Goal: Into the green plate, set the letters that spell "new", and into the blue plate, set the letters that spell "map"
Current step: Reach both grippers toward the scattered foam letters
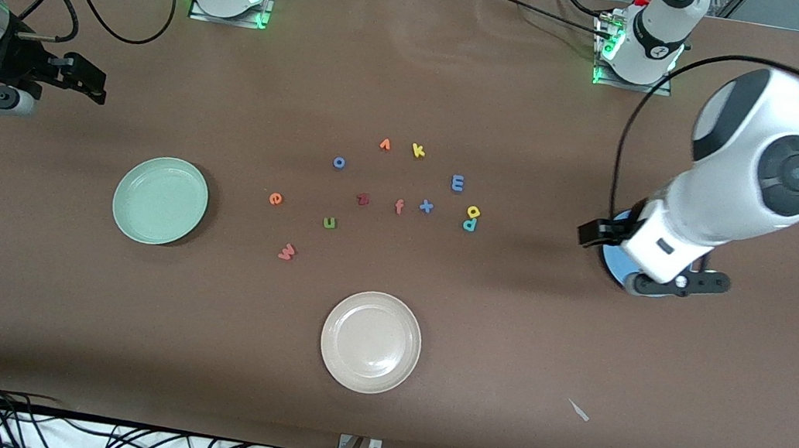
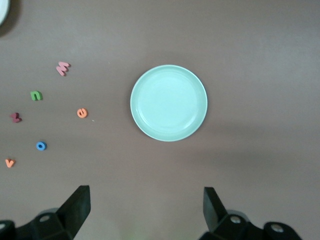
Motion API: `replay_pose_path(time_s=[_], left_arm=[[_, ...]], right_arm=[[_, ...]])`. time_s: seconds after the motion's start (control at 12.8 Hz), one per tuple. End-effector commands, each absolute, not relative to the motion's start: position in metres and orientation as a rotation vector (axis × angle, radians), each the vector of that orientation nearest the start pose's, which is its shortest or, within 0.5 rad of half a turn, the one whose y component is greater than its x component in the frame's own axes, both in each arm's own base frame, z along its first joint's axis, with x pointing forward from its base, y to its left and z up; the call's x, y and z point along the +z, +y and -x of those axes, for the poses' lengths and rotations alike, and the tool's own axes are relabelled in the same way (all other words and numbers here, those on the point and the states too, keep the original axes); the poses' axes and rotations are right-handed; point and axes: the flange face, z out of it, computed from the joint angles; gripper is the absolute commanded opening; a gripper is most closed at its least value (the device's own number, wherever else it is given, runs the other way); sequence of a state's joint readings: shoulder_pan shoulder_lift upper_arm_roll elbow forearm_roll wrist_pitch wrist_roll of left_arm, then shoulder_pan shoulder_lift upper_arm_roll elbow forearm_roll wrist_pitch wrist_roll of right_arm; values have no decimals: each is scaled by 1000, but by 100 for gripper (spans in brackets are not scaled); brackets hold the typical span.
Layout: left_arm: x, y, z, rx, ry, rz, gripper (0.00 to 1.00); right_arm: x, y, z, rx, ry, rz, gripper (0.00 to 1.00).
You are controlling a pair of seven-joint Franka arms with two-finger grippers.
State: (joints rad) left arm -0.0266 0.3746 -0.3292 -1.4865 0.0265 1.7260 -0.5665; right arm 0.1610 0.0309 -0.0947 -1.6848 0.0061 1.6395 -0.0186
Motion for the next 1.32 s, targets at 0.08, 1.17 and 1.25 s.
replay_pose_path(time_s=[0.08,1.17,1.25], left_arm=[[393,-261,-606,297,-475,3151,100],[198,-342,-513,339,-990,3028,95],[196,-343,-512,342,-991,3027,94]], right_arm=[[552,70,-571,85,-205,3117,100],[339,226,-549,-14,-243,3126,100],[321,230,-544,-35,-218,3126,100]])
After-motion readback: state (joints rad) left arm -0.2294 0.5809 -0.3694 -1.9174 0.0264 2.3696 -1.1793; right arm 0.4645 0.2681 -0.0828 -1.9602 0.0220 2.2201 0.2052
